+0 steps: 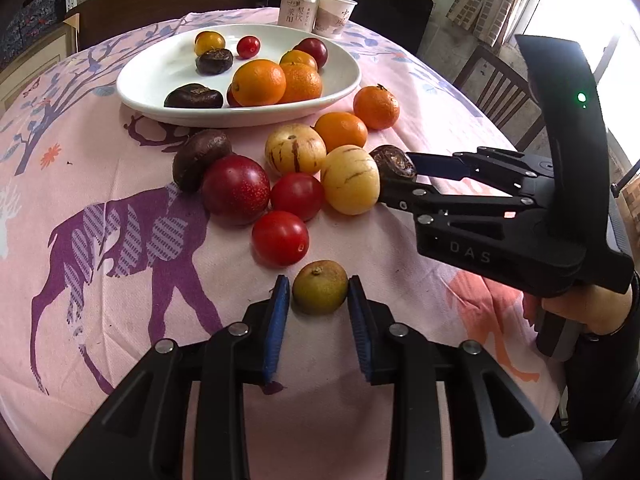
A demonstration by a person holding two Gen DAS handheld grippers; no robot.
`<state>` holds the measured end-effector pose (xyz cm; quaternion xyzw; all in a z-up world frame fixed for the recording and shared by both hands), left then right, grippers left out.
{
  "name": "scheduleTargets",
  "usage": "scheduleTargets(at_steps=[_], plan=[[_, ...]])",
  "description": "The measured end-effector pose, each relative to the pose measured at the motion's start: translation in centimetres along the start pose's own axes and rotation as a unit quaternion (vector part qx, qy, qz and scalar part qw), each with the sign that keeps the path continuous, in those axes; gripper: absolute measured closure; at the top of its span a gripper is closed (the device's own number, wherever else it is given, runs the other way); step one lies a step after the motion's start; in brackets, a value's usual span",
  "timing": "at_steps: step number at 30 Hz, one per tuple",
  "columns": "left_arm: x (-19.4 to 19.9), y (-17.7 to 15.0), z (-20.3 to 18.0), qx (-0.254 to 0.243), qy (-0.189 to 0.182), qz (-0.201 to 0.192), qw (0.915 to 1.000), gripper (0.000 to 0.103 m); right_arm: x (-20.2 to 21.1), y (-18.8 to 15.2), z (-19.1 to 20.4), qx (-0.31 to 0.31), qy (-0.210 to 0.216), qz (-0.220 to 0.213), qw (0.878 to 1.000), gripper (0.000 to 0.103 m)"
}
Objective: Organize fruits
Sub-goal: 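Place a yellow fruit with the left tool while the right tool places a brown fruit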
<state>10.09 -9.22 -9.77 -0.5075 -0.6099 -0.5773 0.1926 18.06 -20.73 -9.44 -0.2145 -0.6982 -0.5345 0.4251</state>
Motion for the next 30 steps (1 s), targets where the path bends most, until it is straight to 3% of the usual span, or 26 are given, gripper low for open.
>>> scheduleTargets(at_steps=[5,9,18,21,23,30], plan=[[0.2,0.1,-0.2,0.000,0.001,-0.006,1.0000,0.076,1.7,-0.1,-1.3,-0.028,0.009,-0.017,0.999,0.057],[2.4,1.4,-0.4,-0.006,-0.001,-0.037,0.9993,0.076,3.7,0.4,-2.2,-0.052,0.027,-0.040,0.997,0.057],[6.5,8.6,1.7,0.008,0.021,-0.110,0.9937,0.076,8.1,4.9,-2.1,-0.080,0.072,-0.115,0.988,0.057],[6.4,11.0,3.2,0.011,0.053,-0.138,0.9890,0.076,8.1,6.8,-1.3,-0.084,0.087,-0.129,0.984,0.057],[6.1,11.9,4.2,0.020,0.075,-0.142,0.9868,0.076,7.3,8.0,-0.9,-0.096,0.103,-0.127,0.982,0.057],[2.8,13.3,6.8,0.046,0.081,-0.113,0.9893,0.076,2.3,10.8,0.6,-0.135,0.138,-0.076,0.978,0.057]])
Point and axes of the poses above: each gripper's, at about its wrist camera, not at the fingertips, and x roughly against the way its jaws point, z to its left, y to its top, the point moved 9 cm from there along -x, roughly the way its jaws point, and after that the axes turned 5 degrees about -y, right-handed, at the moved point
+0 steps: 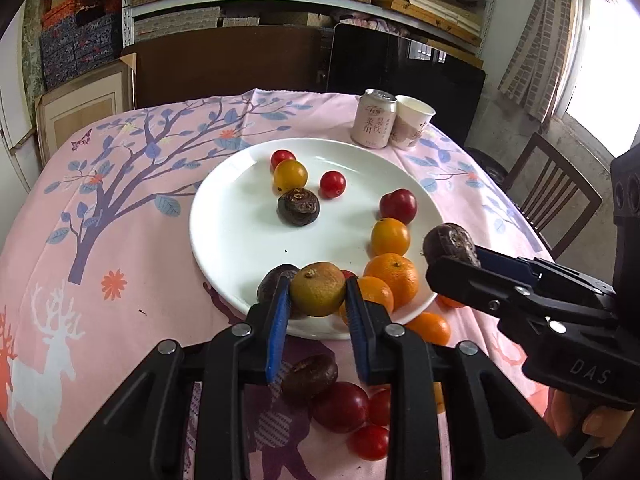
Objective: Organize fruits
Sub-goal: 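Place a yellow fruit with the left tool while the right tool places a brown fruit, then withdraw both tools and grasp a pale striped fruit with the right tool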
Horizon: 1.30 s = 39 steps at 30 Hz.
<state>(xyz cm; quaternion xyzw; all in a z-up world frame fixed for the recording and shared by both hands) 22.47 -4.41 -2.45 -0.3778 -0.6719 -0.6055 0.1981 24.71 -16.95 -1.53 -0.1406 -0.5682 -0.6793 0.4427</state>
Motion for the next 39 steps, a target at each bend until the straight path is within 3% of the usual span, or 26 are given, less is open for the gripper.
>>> scheduleTargets(at_steps=[6,8,9,10,15,18,29,39], plan=[[-1.9,-0.1,1.1,0.011,0.010,0.013,0.9998,0.076,-2.9,0.4,-0.5,-0.027,-0.003,0.019,0.999,0.055],[-2.1,-0.3,1.5,0.021,0.014,0.015,0.9996,0.062,-2.9,0.3,-0.5,-0.036,0.009,0.021,0.999,0.050],[-2.0,-0.3,1.7,0.026,0.017,0.010,0.9995,0.048,-2.8,0.3,-0.5,-0.036,0.011,0.019,0.999,0.049],[-1.7,-0.2,1.9,0.030,0.020,0.004,0.9993,0.045,-2.6,0.3,-0.5,-0.034,0.008,0.016,0.999,0.048],[-0.7,-0.6,2.2,0.037,0.016,0.001,0.9992,0.044,-1.6,-0.3,-1.2,-0.031,0.005,0.017,0.999,0.048],[0.1,-1.0,2.3,0.040,0.020,-0.003,0.9990,0.036,-0.8,-0.9,-1.9,-0.034,0.002,0.017,0.999,0.047],[1.9,-4.1,0.3,0.016,0.007,0.008,0.9998,0.035,2.8,-4.4,-4.1,-0.009,-0.026,0.024,0.999,0.046],[2.6,-6.8,0.1,0.010,0.006,0.022,0.9997,0.033,1.9,-9.2,-1.1,0.070,-0.026,0.072,0.995,0.045]])
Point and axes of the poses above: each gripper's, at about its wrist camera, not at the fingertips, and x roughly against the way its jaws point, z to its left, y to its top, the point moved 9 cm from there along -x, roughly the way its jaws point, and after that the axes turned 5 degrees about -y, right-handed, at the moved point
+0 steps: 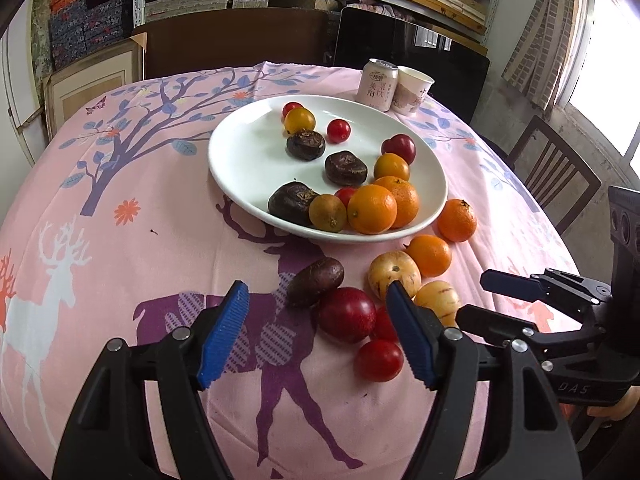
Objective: Organize fruits
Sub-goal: 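Withdraw both tools and grasp a pale striped fruit with the right tool, then place a red tomato with the left tool while the right tool places the striped fruit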
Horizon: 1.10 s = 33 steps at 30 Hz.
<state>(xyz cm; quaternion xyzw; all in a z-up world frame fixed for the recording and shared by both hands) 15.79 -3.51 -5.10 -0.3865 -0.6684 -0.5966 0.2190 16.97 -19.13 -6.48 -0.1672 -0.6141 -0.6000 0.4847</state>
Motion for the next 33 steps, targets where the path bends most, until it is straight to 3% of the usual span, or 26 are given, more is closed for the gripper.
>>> scheduleTargets(at_steps=[9,13,15,31,32,33], plan=[[0.4,-2.1,1.1,0.014,0.001,0.010,0.9998,0.033,-1.6,-0.7,1.5,0.062,-0.050,0.013,0.997,0.045],[0.5,-2.7,1.2,0.015,-0.002,0.016,0.9998,0.033,-2.8,-0.8,1.9,0.073,-0.046,0.025,0.996,0.046],[0.4,-3.0,1.0,0.012,-0.003,0.020,0.9997,0.033,-2.9,-0.7,2.1,0.069,-0.029,0.024,0.997,0.064],[-2.1,-5.4,-3.1,-0.031,-0.027,0.065,0.9970,0.034,-1.0,-1.5,-2.0,-0.014,-0.026,-0.007,1.000,0.064],[-2.3,-5.4,-3.2,-0.033,-0.027,0.066,0.9969,0.035,-1.0,-1.5,-2.2,-0.017,-0.025,-0.009,0.999,0.064],[-2.5,-5.3,-3.3,-0.035,-0.028,0.066,0.9968,0.051,-1.2,-1.5,-2.3,-0.022,-0.023,-0.007,0.999,0.064]])
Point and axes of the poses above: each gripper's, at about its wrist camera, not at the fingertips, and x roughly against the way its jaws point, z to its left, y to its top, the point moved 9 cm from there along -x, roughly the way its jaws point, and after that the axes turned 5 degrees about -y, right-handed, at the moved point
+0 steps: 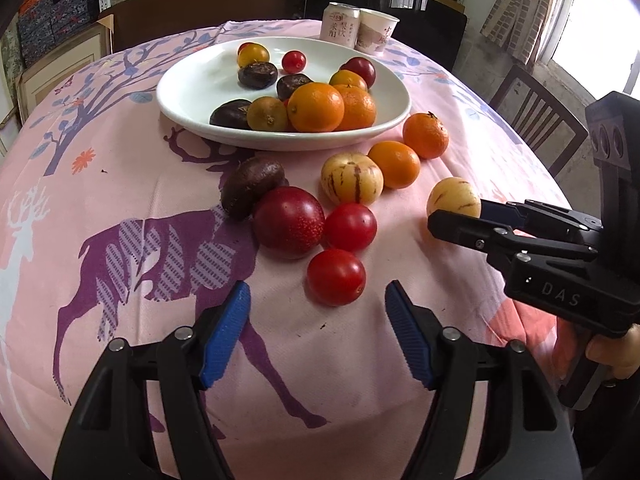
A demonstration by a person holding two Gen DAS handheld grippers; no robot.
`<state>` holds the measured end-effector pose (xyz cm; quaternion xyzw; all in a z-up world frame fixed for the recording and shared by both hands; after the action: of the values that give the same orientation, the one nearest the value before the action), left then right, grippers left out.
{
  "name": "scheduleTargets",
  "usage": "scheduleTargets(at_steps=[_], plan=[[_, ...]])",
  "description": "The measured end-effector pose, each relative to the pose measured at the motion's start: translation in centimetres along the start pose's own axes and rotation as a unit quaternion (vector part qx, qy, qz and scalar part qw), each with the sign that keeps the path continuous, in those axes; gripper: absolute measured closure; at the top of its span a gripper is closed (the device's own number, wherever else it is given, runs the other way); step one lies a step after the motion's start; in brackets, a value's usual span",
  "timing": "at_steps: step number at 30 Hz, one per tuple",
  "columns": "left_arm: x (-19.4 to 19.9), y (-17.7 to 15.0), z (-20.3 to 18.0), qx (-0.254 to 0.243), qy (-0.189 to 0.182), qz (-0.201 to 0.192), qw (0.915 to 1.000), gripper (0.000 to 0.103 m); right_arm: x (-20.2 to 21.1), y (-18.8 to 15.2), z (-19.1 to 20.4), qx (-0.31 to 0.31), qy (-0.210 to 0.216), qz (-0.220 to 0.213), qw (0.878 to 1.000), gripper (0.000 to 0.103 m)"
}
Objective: Organize fruits
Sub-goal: 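Place a red tomato with the left tool while the right tool places the striped fruit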
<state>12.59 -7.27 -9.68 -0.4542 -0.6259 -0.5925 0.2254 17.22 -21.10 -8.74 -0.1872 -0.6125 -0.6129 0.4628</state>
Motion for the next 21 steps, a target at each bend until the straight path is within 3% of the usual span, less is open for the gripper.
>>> scheduleTargets(at_steps=[1,5,8,13,21], plan=[[-0.2,0.0,-0.1,-0.003,0.000,0.003,1.0000,0.061,-0.2,-0.1,-0.1,-0.004,0.002,0.002,1.000,0.064],[-0.5,0.5,-0.2,-0.006,0.006,0.001,1.0000,0.062,-0.1,-0.1,0.1,0.000,0.000,-0.003,1.000,0.063],[-0.6,0.6,-0.7,-0.010,-0.004,0.002,0.9999,0.075,-0.2,-0.1,0.1,-0.001,0.002,-0.003,1.000,0.063],[0.1,0.5,-0.9,-0.014,-0.006,-0.001,0.9999,0.075,-0.1,-0.1,0.0,-0.006,0.006,-0.004,1.000,0.063],[3.9,2.9,0.3,-0.016,0.004,-0.047,0.9988,0.075,1.1,0.7,-0.5,-0.020,0.009,-0.021,1.000,0.064]])
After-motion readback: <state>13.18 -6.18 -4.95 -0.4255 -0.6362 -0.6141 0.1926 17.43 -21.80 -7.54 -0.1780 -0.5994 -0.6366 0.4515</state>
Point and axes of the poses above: each gripper's, at about its wrist camera, not at the fingertips, and x roughly against the way its jaws point, z to its left, y to its top, the point moved 9 cm from there along -x, roughly the way its jaws point, and after that the axes turned 5 degrees about -y, right-handed, at the moved point
